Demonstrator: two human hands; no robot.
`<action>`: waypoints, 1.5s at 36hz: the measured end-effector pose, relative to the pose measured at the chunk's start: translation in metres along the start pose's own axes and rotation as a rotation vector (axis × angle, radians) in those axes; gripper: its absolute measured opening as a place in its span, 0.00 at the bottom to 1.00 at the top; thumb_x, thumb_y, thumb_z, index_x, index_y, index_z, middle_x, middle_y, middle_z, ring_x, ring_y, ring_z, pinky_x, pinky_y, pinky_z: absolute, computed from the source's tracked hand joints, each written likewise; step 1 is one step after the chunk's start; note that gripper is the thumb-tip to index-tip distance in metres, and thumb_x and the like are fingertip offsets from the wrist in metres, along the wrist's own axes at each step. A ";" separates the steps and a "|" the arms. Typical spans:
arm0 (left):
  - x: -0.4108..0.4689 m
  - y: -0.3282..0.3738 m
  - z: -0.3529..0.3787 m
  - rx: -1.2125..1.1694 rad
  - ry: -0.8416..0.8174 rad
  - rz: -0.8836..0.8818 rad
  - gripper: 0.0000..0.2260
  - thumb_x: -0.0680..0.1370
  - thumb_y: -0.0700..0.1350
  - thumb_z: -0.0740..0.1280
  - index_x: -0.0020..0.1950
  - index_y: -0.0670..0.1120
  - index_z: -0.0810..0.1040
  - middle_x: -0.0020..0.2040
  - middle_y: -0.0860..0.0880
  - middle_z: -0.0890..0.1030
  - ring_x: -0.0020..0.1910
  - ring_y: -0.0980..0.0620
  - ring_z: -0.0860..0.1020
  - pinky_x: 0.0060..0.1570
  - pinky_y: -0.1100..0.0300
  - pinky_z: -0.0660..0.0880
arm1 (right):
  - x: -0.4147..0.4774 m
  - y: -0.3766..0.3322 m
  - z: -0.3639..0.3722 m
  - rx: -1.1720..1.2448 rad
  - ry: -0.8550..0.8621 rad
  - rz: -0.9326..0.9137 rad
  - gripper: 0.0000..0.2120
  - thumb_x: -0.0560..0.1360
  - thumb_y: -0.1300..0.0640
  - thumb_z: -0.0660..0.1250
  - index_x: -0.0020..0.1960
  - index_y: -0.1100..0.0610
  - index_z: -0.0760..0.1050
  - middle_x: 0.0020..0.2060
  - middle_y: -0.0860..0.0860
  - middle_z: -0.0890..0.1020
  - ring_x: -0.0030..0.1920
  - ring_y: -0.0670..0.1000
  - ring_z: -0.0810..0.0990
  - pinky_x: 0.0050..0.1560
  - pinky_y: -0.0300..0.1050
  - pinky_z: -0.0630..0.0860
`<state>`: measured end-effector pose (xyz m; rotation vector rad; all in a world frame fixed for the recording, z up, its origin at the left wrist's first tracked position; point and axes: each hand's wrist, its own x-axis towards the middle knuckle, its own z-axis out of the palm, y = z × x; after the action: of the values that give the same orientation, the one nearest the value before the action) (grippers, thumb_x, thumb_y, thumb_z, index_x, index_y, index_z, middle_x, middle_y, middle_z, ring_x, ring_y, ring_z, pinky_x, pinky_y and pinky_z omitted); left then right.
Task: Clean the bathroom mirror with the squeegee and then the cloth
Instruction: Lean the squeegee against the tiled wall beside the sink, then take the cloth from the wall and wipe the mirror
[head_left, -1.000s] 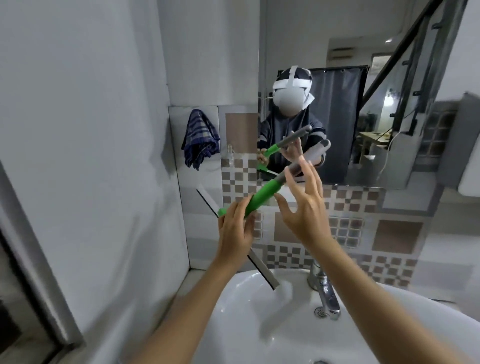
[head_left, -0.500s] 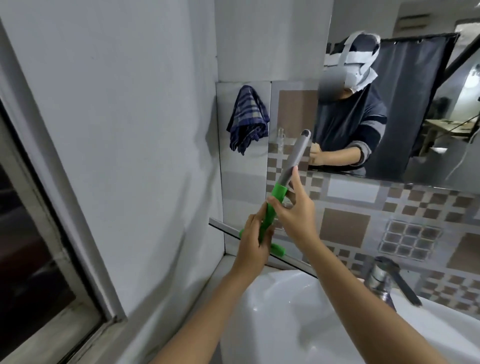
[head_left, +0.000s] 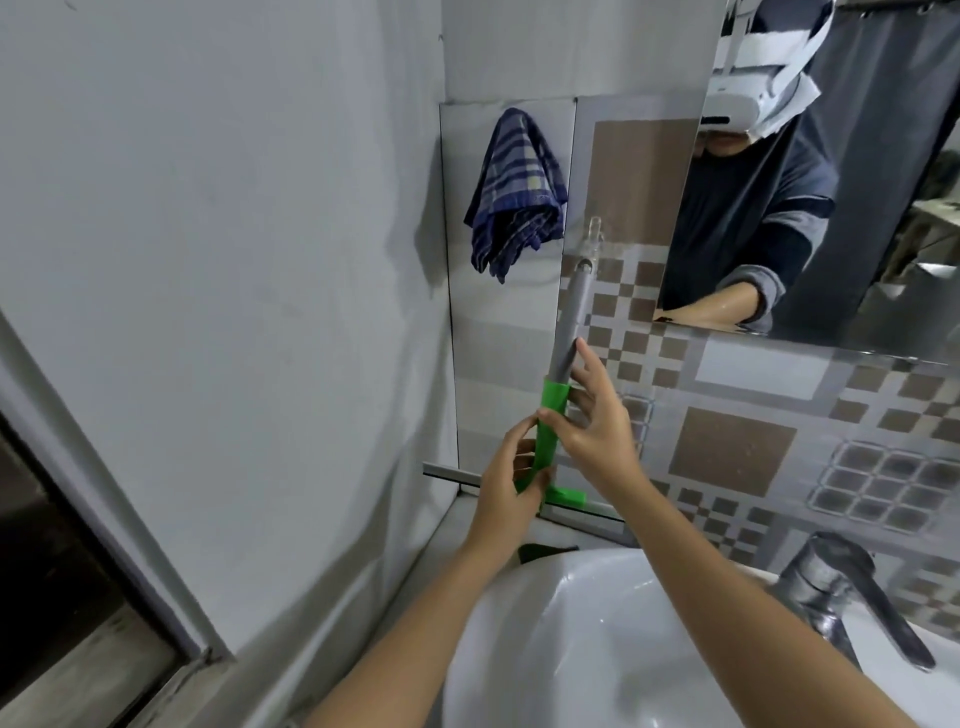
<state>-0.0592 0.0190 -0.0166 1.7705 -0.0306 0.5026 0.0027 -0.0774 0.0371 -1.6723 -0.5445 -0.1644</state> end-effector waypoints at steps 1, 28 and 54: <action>0.002 -0.001 0.002 -0.002 -0.004 -0.003 0.24 0.76 0.37 0.66 0.64 0.61 0.64 0.52 0.60 0.75 0.53 0.63 0.76 0.52 0.67 0.76 | 0.001 0.001 -0.001 0.000 -0.001 -0.002 0.41 0.70 0.69 0.70 0.73 0.45 0.54 0.69 0.54 0.67 0.67 0.53 0.70 0.62 0.49 0.74; 0.044 -0.033 0.030 -0.021 -0.019 -0.074 0.21 0.76 0.37 0.66 0.65 0.53 0.67 0.54 0.50 0.78 0.53 0.54 0.78 0.51 0.61 0.79 | 0.022 0.027 -0.020 -0.145 -0.019 -0.041 0.38 0.71 0.68 0.69 0.73 0.47 0.56 0.59 0.47 0.70 0.61 0.47 0.71 0.62 0.48 0.74; 0.169 0.143 -0.079 0.090 0.521 0.571 0.12 0.79 0.40 0.60 0.63 0.42 0.71 0.60 0.44 0.73 0.55 0.62 0.72 0.56 0.73 0.68 | 0.118 -0.127 -0.039 -0.243 0.088 -0.426 0.16 0.78 0.59 0.61 0.66 0.57 0.70 0.59 0.51 0.76 0.54 0.42 0.76 0.50 0.26 0.72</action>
<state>0.0285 0.0957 0.1875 1.6566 -0.1527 1.3836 0.0582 -0.0748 0.2061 -1.7527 -0.8353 -0.6323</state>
